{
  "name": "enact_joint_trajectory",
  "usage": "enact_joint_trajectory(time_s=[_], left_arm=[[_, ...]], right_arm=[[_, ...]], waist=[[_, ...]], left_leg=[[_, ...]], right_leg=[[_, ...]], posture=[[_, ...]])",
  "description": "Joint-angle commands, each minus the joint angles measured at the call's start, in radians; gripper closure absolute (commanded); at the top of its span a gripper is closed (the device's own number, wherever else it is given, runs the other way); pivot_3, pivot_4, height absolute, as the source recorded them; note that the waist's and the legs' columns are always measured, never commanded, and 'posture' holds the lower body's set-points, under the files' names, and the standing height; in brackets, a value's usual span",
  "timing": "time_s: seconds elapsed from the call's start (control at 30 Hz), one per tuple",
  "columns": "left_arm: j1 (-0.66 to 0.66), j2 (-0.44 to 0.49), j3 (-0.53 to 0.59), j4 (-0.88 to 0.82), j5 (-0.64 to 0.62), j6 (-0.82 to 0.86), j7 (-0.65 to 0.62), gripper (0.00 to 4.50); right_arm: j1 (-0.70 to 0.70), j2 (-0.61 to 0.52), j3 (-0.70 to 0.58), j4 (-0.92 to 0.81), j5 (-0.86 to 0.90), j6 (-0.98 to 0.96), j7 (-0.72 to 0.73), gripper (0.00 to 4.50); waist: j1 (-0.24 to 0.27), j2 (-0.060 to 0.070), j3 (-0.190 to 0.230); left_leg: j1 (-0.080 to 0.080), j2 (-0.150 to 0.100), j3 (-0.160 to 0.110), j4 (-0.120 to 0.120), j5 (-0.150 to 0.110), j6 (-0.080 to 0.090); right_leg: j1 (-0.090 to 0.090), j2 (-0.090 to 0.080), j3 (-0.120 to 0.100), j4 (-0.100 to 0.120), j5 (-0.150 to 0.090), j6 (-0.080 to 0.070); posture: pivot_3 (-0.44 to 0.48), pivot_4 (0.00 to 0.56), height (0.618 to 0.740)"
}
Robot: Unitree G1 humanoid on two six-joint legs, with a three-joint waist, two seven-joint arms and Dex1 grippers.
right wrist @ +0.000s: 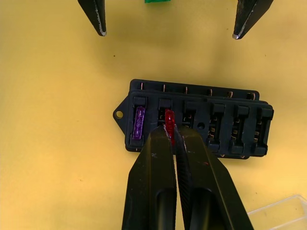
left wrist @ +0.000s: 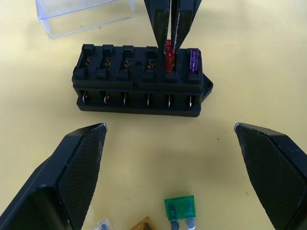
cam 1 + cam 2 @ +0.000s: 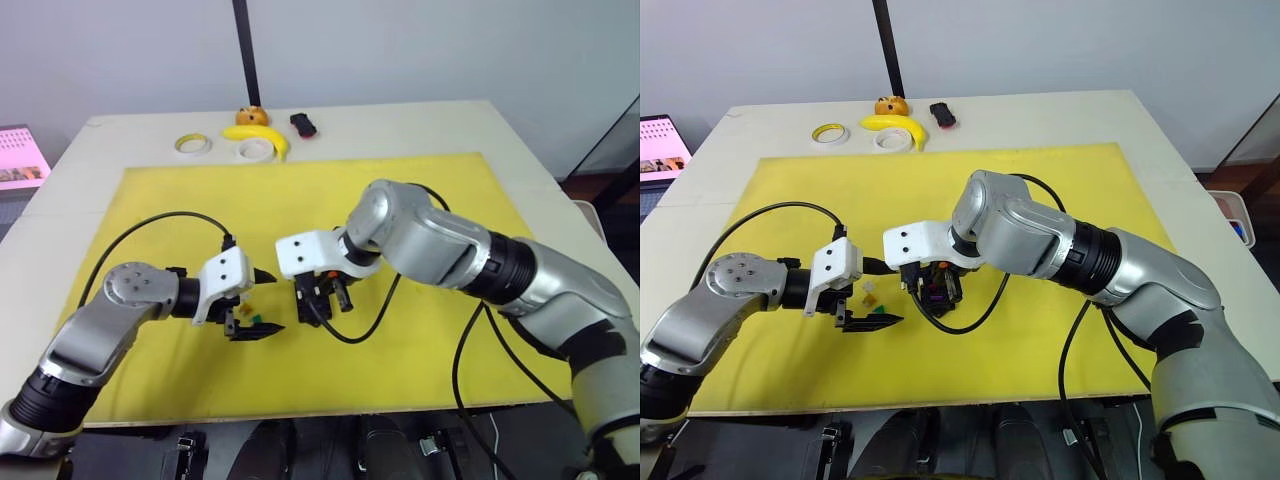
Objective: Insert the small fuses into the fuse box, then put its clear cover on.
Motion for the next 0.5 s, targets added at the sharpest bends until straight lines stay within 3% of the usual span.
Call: enact_joint_trajectory(time_s=[0.03, 0.5], left_arm=[[-0.012, 0.001, 0.027, -0.022, -0.009, -0.012, 0.003, 0.0], [-0.005, -0.005, 0.024, -0.026, -0.006, -0.016, 0.017, 0.0]], right_arm=[[-0.012, 0.003, 0.0, 0.005, -0.009, 0.017, 0.004, 4.49], [-0.018, 0.007, 0.003, 0.024, -0.021, 0.009, 0.012, 4.49]], waist=[[0.0, 0.0, 0.0], [0.001, 0.0, 0.0]], left_leg=[[0.0, 0.0, 0.0, 0.0, 0.0, 0.0], [0.0, 0.0, 0.0, 0.0, 0.0, 0.0]], right_leg=[[0.0, 0.0, 0.0, 0.0, 0.0, 0.0], [0.0, 0.0, 0.0, 0.0, 0.0, 0.0]], posture=[[0.0, 0.15, 0.74], [0.0, 0.15, 0.74]])
